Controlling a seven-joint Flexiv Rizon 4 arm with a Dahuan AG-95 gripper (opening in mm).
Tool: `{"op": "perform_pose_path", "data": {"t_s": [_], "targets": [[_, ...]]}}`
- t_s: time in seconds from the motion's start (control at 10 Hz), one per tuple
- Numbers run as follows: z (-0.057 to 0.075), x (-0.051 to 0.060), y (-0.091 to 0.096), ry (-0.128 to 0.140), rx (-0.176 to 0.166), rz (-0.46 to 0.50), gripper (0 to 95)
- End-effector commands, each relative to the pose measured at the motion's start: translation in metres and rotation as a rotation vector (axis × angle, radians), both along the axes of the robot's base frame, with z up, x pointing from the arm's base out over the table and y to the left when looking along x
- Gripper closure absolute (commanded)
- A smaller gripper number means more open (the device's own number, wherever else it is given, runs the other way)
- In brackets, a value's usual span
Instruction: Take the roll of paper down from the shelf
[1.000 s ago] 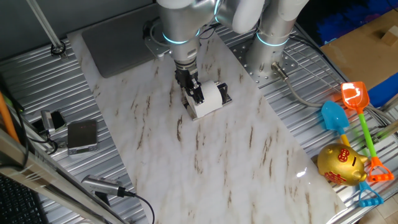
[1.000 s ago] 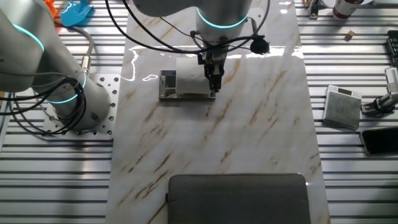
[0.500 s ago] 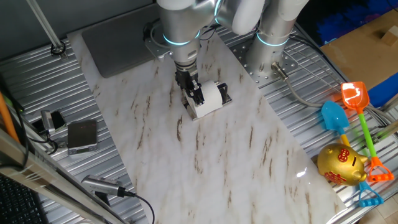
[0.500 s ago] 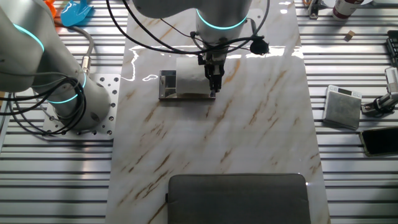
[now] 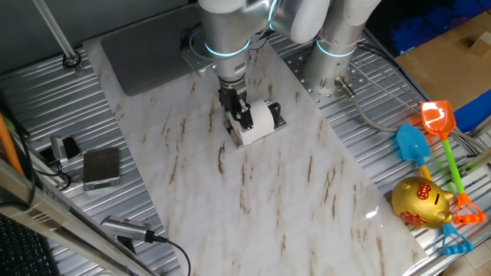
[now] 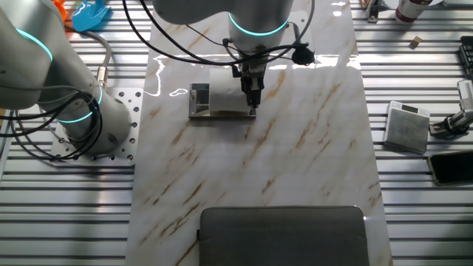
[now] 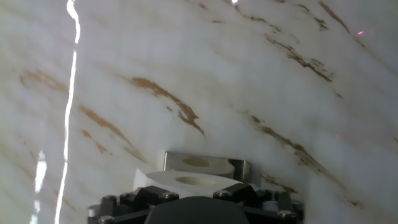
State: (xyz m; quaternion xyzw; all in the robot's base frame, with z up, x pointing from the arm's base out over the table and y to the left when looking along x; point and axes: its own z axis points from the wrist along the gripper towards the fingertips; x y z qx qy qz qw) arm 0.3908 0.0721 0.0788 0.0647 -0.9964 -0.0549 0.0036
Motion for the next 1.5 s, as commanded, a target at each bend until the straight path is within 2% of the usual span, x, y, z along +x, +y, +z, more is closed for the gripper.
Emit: {"op": "perform_pose_path", "data": {"t_s": [0.1,0.2,0.3,0.4,0.9,1.5], "targets": [[0.0,0.0,0.0,-0.003,-0.005,-0.001,57.0],[-0.001,0.0,0.0,-0.004,-0.006,-0.002,76.0],[0.0,0.0,0.0,-0.003,-0.006,-0.005,76.0],[0.001,0.0,0.0,-0.002,-0.008,-0.012,95.0],[0.006,-0.006,-0.001,-0.003,-0.01,-0.013,95.0],[0.011,-0.021,-0.001,0.0,-0.008,-0.016,95.0]]}}
